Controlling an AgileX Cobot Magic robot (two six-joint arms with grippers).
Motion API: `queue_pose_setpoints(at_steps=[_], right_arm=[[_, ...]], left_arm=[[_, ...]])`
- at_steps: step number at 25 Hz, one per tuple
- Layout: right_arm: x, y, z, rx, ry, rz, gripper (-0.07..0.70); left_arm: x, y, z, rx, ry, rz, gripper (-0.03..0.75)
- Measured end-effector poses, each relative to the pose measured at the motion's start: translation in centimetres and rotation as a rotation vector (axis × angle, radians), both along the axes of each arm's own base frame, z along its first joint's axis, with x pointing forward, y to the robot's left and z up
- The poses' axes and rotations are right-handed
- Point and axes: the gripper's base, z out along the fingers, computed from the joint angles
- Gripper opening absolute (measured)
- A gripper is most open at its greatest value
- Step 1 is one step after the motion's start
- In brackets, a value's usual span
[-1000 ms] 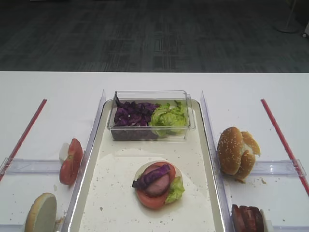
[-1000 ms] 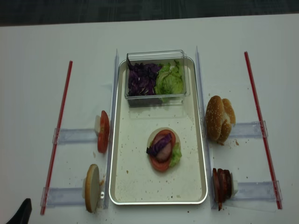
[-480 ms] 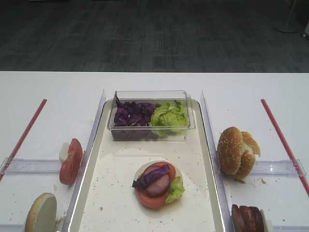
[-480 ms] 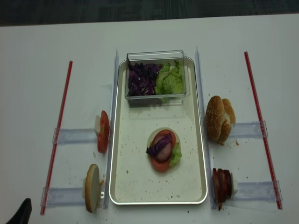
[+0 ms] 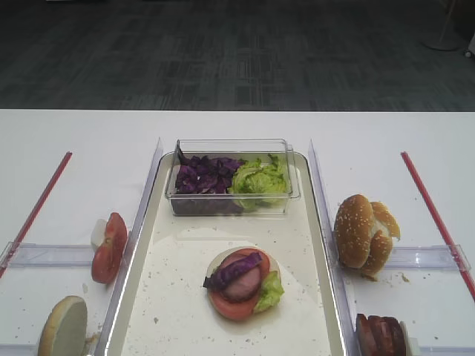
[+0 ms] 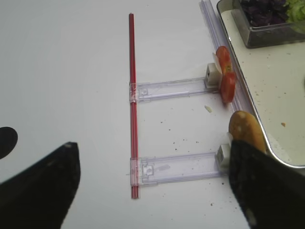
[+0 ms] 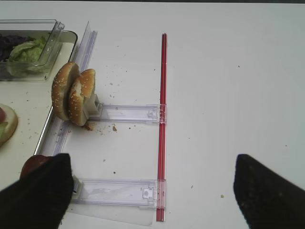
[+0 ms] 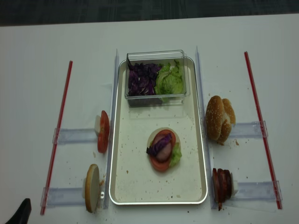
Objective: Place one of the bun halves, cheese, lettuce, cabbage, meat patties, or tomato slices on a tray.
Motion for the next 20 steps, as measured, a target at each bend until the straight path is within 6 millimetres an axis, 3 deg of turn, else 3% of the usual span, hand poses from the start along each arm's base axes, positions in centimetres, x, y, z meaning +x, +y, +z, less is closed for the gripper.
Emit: queue_pose_setpoints(at_steps=[20], right_arm=[[0.0, 0.0, 0.0, 0.0, 0.0, 0.0, 0.692]], left_arm=[[0.0, 0.0, 0.0, 0.0, 0.0, 0.0, 0.576]])
